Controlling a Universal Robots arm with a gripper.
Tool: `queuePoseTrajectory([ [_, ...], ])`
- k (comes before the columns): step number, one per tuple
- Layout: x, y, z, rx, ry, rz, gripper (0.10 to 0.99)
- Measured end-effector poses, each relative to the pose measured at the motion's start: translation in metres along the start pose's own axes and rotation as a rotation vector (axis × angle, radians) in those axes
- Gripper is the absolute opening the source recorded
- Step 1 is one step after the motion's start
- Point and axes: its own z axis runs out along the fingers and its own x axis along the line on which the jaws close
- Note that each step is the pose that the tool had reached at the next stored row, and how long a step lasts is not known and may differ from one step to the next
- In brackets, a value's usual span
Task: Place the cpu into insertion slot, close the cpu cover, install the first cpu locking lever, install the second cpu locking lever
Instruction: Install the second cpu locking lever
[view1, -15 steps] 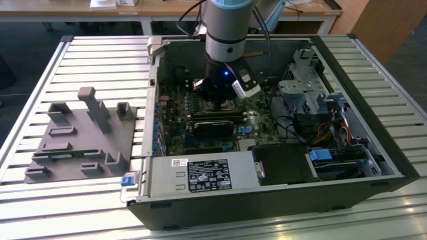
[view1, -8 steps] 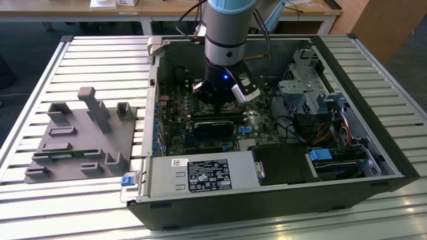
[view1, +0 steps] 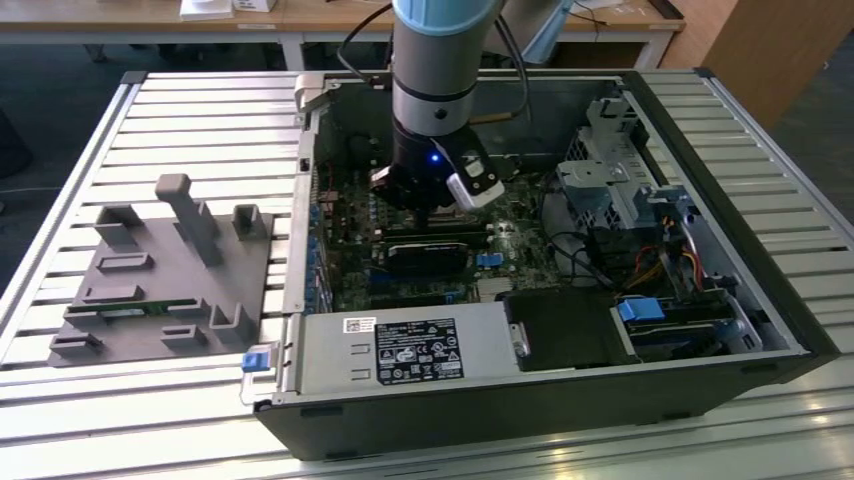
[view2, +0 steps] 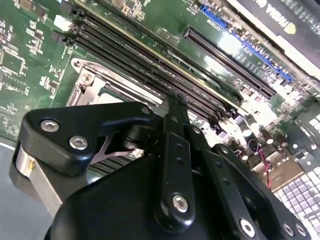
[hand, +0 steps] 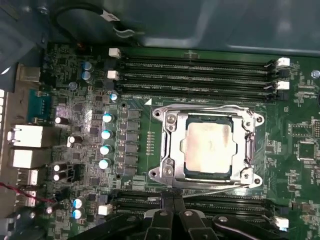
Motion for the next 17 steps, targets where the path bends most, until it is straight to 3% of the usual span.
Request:
queuePoseTrajectory([
  [3,0.001,-0.0006,0.0014,-0.013,-0.0011,-0.001,0.122],
  [6,0.004,-0.0037,0.0014,-0.044,-0.0032,-0.001,0.122],
  [8,0.006,-0.0061,0.0012,-0.057,-0.0047,-0.001,0.122],
  [11,0.0083,-0.0105,0.0009,-0.069,-0.0061,-0.002,0.122],
  [14,0.0091,-0.0137,0.0009,-0.072,-0.0065,-0.002,0.122],
  [17,0.0106,-0.0154,0.0013,-0.087,-0.0133,-0.002,0.122],
])
